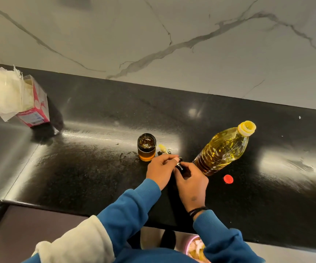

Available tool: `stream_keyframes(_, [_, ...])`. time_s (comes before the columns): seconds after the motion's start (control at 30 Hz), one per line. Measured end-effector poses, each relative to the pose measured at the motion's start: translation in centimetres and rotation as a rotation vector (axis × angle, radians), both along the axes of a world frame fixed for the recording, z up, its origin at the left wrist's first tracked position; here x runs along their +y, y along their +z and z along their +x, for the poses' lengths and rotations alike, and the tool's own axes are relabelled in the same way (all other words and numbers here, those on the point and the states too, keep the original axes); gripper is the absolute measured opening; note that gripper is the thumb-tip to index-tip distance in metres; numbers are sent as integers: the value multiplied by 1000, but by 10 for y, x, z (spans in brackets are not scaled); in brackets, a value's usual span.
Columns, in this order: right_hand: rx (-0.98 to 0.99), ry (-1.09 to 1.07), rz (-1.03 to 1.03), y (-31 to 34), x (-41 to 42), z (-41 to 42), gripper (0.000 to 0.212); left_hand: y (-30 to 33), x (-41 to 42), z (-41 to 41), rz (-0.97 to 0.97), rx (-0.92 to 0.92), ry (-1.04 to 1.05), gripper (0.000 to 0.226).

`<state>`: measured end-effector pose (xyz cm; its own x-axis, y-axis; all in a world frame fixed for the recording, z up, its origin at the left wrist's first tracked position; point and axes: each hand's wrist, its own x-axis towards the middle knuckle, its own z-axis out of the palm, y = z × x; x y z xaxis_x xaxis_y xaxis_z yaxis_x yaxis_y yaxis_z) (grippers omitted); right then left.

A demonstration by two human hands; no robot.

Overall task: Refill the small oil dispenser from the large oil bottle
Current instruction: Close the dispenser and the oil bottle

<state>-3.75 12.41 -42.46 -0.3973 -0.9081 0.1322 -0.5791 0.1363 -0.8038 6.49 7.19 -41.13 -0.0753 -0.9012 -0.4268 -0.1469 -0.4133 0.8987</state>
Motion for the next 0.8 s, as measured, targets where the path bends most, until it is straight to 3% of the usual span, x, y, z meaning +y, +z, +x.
stream_keyframes(0.17, [-12,-98,-184,26,-2,4,28,27,1,6,-175,87,-40,21])
stream_keyframes(0.37, [-53,-105,-321,68,-17,11,29,41,-3,48,-503,-14,129,17])
stream_keyframes(0.5, [28,-6,-282,85,-24,10,31,30,-10,84,-537,-137,197,53])
stream_keyframes(0.63, [139,101,-224,100,-31,12,30,13,-18,105,-483,-177,46,105])
stream_keyframes(0.8, [309,268,-67,118,-51,19,29,6,-30,105,-459,-156,-145,128])
